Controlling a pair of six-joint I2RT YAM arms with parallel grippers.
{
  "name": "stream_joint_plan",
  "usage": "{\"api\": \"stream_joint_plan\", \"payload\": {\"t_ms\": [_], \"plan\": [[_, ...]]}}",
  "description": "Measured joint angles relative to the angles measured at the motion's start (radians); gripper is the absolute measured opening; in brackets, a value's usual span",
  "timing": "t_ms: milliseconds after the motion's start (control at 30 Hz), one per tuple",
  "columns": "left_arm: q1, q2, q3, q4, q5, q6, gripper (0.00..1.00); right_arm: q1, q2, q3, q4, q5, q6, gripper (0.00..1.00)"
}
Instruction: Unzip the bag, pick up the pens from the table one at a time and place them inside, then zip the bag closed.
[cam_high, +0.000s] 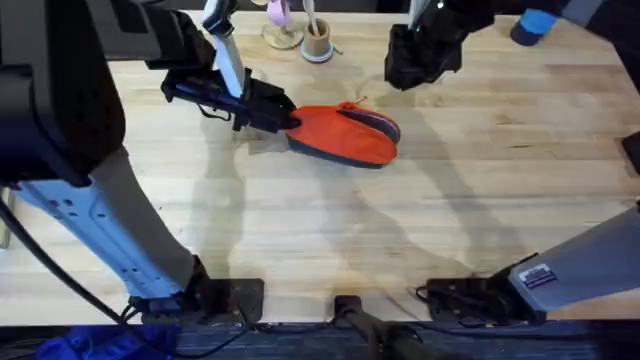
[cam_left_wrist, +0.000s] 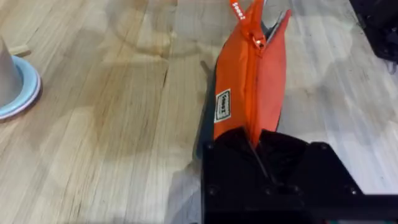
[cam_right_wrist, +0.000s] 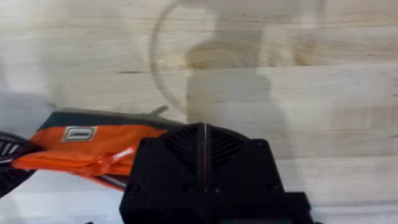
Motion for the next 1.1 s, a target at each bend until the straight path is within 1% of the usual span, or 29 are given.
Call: {"api": "stream_joint_plan", "payload": {"t_ms": [100,333,633,733,833,867,900,1033,1067,1100], "plan": [[0.007,0.000,0.000,-0.002,0.000,0.000,0.044,-0.010,0.000,0.000,0.005,0.005,0.000,0.032],[0.007,0.000,0.000,-0.003,0.000,0.000,0.043,-0.007,-0.010,0.000,0.025,0.006,-0.003,0.032],[0.007,0.000,0.000,-0.003,0.000,0.000,0.043,0.022,-0.187,0.000,0.030,0.006,-0.004,0.032],[0.007,0.000,0.000,-0.003,0.000,0.000,0.043,0.031,-0.228,0.000,0.029,0.006,-0.008,0.035],[0.007,0.000,0.000,-0.003,0.000,0.000,0.043,0.050,-0.249,0.000,0.021,0.006,-0.015,0.099],[0.007,0.000,0.000,-0.003,0.000,0.000,0.043,0.061,-0.253,0.000,0.017,0.006,-0.025,0.150],[0.007,0.000,0.000,-0.003,0.000,0.000,0.043,0.072,-0.255,0.000,0.015,0.006,-0.038,0.227],[0.007,0.000,0.000,-0.003,0.000,0.000,0.043,0.133,-0.256,0.000,0.005,0.006,-0.143,0.770],[0.007,0.000,0.000,-0.003,0.000,0.000,0.043,0.153,-0.256,0.000,0.005,0.006,-0.178,0.926],[0.007,0.000,0.000,-0.003,0.000,0.000,0.043,0.170,-0.255,0.000,0.005,0.006,-0.211,0.975]]}}
